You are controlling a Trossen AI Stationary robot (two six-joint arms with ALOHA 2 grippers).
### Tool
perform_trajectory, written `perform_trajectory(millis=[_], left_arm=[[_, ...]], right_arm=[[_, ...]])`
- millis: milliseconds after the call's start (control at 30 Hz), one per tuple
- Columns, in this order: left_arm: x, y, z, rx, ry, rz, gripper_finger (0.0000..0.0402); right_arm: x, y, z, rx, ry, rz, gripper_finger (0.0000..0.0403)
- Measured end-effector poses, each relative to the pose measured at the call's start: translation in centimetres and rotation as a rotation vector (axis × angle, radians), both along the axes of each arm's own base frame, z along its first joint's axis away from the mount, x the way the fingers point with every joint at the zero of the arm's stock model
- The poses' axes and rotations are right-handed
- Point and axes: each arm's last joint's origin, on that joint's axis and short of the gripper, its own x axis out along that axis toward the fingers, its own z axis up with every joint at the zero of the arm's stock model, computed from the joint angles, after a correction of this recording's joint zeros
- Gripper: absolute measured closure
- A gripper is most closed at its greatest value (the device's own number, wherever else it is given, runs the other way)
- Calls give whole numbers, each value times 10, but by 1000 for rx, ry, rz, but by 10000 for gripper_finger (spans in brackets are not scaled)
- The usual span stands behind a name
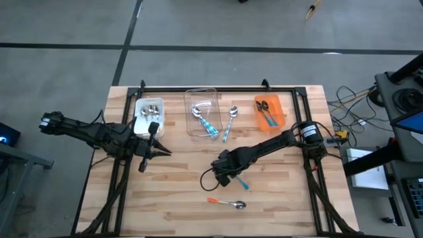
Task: Sort silverware by color (type)
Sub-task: Put the blue spoon into the orange bin
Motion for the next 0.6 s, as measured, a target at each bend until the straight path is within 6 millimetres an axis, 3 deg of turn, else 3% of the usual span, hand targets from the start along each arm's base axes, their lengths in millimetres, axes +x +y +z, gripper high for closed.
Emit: perform_trajectory(millis=[133, 600], left_arm=[[0, 0, 0, 0, 0, 0, 387], [1, 3, 4, 26, -48, 93, 387]], right_arm=[[2, 0, 11, 2, -22, 22, 392], [12, -10, 81, -27, -196, 69, 393]])
